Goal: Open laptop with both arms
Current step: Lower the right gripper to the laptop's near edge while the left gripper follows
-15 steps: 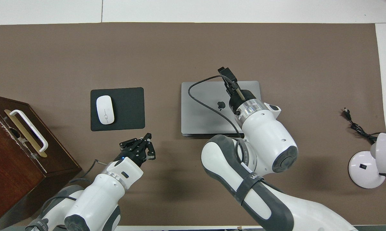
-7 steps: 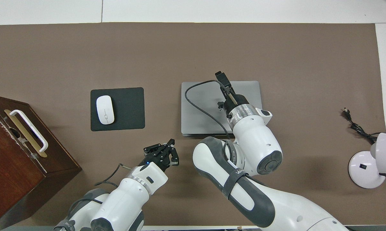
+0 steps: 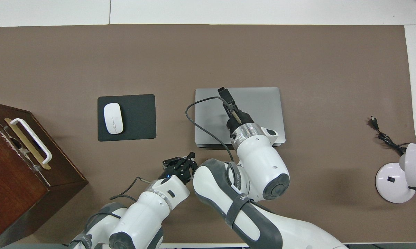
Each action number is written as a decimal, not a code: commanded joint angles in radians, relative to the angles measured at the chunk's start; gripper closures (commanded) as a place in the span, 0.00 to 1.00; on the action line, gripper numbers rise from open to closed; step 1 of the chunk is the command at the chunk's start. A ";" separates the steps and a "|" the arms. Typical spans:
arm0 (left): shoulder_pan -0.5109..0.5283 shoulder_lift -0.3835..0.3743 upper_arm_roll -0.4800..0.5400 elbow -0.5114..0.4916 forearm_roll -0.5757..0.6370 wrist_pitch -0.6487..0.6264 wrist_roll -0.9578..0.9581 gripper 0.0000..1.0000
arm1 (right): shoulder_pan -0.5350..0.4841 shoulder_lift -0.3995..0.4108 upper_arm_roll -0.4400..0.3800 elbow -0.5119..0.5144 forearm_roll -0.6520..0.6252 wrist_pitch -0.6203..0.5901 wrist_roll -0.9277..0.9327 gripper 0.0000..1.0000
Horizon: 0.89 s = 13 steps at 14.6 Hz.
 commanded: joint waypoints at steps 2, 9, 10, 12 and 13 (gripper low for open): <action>-0.029 0.095 0.015 0.083 -0.038 0.024 0.003 1.00 | 0.028 -0.058 0.001 -0.058 0.055 0.013 -0.033 0.00; -0.015 0.157 0.015 0.143 -0.038 0.024 0.002 1.00 | 0.076 -0.177 0.001 -0.156 0.280 0.013 -0.321 0.00; -0.012 0.163 0.015 0.154 -0.038 0.024 0.002 1.00 | 0.088 -0.190 0.001 -0.172 0.305 0.013 -0.375 0.00; -0.009 0.177 0.017 0.163 -0.038 0.024 0.002 1.00 | 0.104 -0.207 0.001 -0.216 0.330 0.013 -0.498 0.00; -0.007 0.180 0.018 0.164 -0.038 0.024 0.000 1.00 | 0.104 -0.216 0.001 -0.238 0.333 0.011 -0.564 0.00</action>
